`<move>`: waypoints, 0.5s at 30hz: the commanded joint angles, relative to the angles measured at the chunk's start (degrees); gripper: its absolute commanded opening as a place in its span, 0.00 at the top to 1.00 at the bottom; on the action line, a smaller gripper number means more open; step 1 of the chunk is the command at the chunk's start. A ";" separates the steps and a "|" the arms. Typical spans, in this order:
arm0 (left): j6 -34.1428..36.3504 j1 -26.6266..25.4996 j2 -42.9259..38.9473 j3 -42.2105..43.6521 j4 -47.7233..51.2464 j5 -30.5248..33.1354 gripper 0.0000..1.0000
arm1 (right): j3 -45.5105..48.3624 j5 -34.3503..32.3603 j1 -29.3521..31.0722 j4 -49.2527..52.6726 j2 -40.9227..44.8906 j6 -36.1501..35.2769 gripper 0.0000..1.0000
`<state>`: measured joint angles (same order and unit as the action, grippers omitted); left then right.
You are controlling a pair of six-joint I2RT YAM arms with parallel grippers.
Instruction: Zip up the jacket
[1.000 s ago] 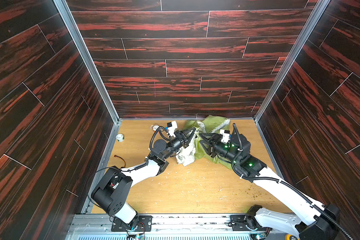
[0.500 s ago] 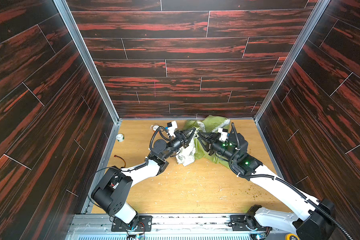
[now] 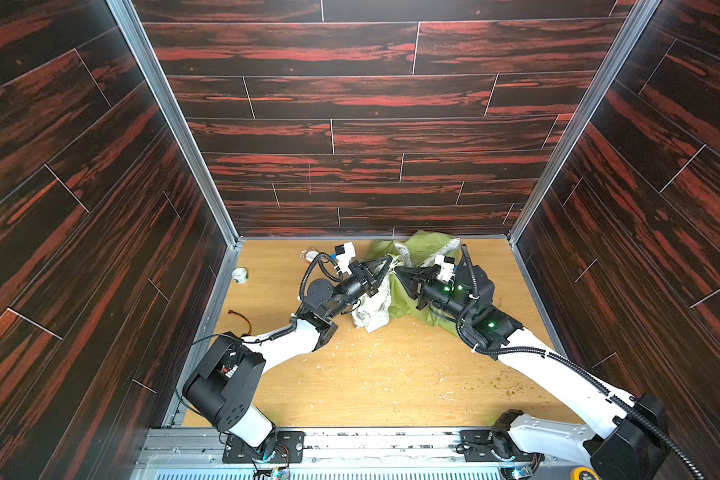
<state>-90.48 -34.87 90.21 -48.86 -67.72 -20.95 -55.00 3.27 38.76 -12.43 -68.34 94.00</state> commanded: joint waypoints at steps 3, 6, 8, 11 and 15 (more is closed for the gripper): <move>-0.57 -0.57 -1.94 0.34 -3.84 -1.02 1.00 | -1.83 0.28 -0.26 1.04 -1.18 -1.21 1.00; -0.30 -0.54 -2.08 0.19 -3.35 -0.79 1.00 | -2.97 0.94 -0.27 2.15 -1.60 -2.34 1.00; -0.14 -0.63 -2.07 0.08 -3.26 -0.61 1.00 | -3.66 1.34 -0.07 3.21 -1.95 -2.89 1.00; 0.12 -0.57 -2.10 -0.09 -3.15 -0.51 1.00 | -4.34 2.04 0.44 3.68 -2.63 -3.20 1.00; 0.21 -0.56 -1.91 -0.29 -3.15 -0.47 1.00 | -5.54 2.97 1.35 3.90 -4.10 -3.60 1.00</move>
<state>-90.45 -34.63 90.21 -48.75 -67.72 -19.16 -58.61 4.10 38.89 -8.88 -70.52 91.33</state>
